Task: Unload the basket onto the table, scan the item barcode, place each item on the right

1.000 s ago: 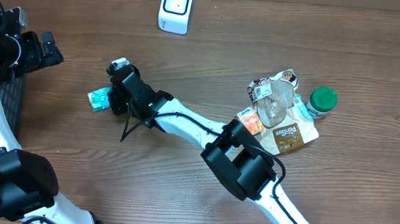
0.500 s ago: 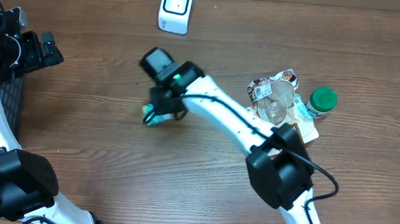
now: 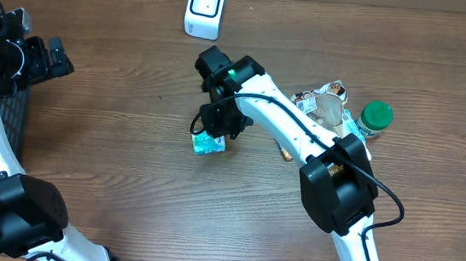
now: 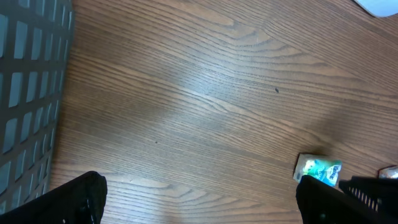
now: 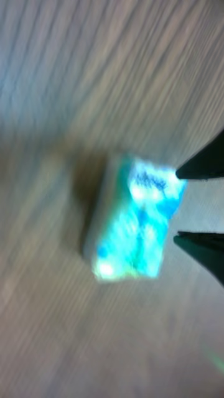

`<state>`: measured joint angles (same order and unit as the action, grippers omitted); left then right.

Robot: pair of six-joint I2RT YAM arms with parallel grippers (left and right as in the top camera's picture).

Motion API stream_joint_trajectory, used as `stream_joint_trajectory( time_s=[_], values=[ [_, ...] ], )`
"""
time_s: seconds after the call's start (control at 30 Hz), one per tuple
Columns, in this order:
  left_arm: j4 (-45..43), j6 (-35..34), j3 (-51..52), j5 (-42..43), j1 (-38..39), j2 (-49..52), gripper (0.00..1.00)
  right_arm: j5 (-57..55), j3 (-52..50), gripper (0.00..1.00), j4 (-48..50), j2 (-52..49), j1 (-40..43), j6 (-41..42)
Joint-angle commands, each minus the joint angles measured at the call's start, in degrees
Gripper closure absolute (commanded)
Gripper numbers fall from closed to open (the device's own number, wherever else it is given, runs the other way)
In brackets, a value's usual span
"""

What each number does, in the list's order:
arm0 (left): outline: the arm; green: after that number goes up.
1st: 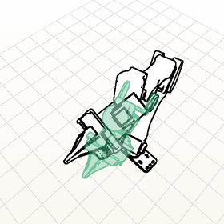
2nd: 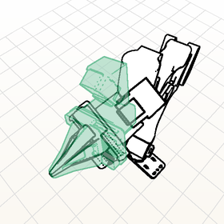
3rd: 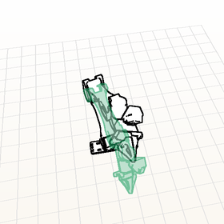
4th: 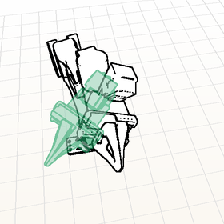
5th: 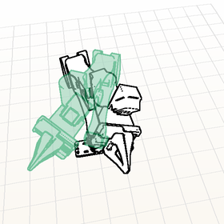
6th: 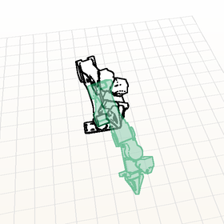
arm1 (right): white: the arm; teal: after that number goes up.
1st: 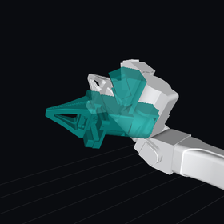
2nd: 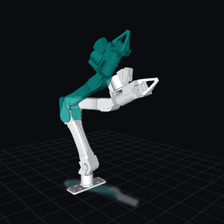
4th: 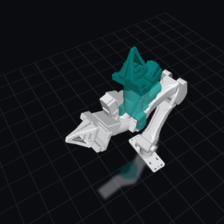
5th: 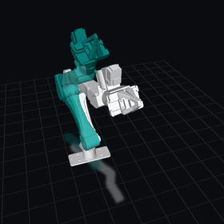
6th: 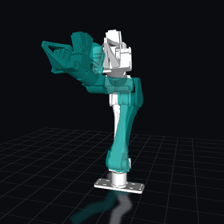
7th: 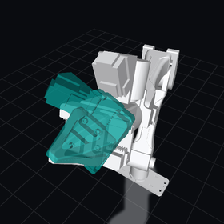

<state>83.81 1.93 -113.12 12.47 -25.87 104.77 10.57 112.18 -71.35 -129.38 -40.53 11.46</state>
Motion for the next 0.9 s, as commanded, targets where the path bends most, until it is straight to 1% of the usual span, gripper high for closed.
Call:
stream_joint_trajectory(
  time_s=[0.0,0.07,0.17,0.3,0.4,0.47,0.53,0.57,0.6,0.63,0.7,0.77,0.83,0.87],
  values=[
    [0.0,1.1,-0.2,0.7,0.4,-0.2,0.0,6.0,0.9,0.83,-3.6,1.1,-3.5,-6.0],
    [0.0,1.1,-0.2,0.7,0.4,-0.2,0.0,6.0,-0.5,0.86,-4.6,1.1,-5.4,-6.0],
    [0.0,1.1,-0.2,0.7,0.4,-0.2,0.0,5.1,-3.1,0.87,-3.6,1.1,-7.0,-6.0],
    [0.0,1.1,-0.2,0.7,0.4,-0.2,0.0,3.5,-7.1,0.87,2.0,1.1,-8.0,-6.0],
    [0.0,1.1,-0.2,0.7,0.4,-0.2,0.0,0.1,-9.3,0.87,7.0,1.1,-8.0,-6.0],
    [0.0,1.1,-0.2,0.7,0.4,-0.2,0.0,-2.0,-10.7,0.87,13.2,1.1,-7.8,-6.0],
    [-0.1,1.1,-0.2,0.7,0.4,-0.2,0.0,-2.0,-10.7,0.86,16.0,1.1,-7.7,-5.9],
    [0.0,1.1,-0.2,0.7,0.4,-0.2,0.01,-2.0,-10.7,0.85,18.3,1.1,-7.7,-5.5],
    [0.0,1.1,-0.2,0.7,0.4,-0.2,0.0,-2.1,-10.7,0.8,19.6,1.1,-7.6,-5.2],
    [0.0,1.1,-0.2,0.7,0.4,-0.2,0.0,-3.5,-10.7,0.77,21.3,1.1,-7.3,-2.4],
    [0.0,1.1,-0.2,0.7,0.4,-0.2,0.0,-9.0,-10.6,0.77,23.3,1.1,-6.1,4.0],
    [0.0,1.1,-0.2,0.7,0.4,-0.2,0.0,-10.9,-10.6,0.77,23.6,1.1,-5.0,6.4],
    [0.0,1.1,-0.2,0.7,0.4,-0.2,0.0,-11.1,-10.6,0.78,23.5,1.1,-2.2,10.0],
    [0.0,1.1,-0.2,0.7,0.4,-0.2,0.0,-10.9,-10.6,0.77,23.5,1.1,-1.1,10.5]
  ],
)
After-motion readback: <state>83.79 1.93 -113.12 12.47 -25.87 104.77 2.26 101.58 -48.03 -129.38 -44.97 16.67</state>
